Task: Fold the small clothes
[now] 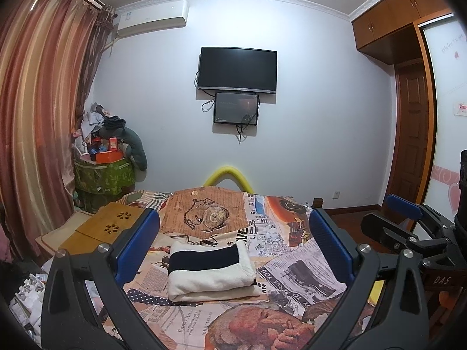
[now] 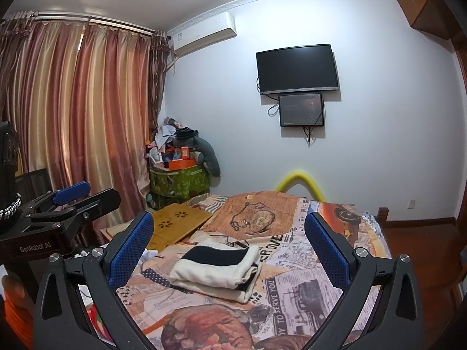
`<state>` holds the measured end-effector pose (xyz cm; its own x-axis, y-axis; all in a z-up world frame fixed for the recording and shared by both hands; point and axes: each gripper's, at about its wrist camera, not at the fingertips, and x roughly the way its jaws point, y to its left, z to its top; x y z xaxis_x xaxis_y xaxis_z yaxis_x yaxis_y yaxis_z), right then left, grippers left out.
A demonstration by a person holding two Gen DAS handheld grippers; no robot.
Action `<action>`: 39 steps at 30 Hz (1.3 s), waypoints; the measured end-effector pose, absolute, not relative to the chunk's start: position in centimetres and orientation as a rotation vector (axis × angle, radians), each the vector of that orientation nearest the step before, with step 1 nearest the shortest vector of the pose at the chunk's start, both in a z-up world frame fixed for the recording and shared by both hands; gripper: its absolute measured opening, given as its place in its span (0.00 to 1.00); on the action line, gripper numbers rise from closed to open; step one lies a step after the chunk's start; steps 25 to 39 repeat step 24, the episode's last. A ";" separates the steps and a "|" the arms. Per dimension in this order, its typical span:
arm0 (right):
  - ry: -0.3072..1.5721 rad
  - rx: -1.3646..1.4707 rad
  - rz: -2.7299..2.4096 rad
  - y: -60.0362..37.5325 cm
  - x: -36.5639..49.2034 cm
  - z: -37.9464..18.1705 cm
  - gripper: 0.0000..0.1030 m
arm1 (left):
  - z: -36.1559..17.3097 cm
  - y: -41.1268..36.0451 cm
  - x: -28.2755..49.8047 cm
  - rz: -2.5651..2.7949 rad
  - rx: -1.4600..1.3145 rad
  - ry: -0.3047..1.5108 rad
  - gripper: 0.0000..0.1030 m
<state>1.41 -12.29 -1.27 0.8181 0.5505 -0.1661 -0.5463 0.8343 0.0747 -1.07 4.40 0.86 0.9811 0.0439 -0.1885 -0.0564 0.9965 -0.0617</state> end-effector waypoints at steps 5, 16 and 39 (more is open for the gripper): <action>0.185 0.023 0.585 -12.3 1.4 -1.2 1.00 | 0.8 4.9 -0.9 0.034 -0.081 0.202 1.00; 0.188 0.023 0.585 -12.3 1.5 -1.2 1.00 | 0.7 4.8 -1.1 0.024 -0.068 0.196 1.00; 0.190 0.024 0.586 -12.4 1.4 -1.4 1.00 | 0.6 4.7 -1.1 0.020 -0.065 0.201 1.00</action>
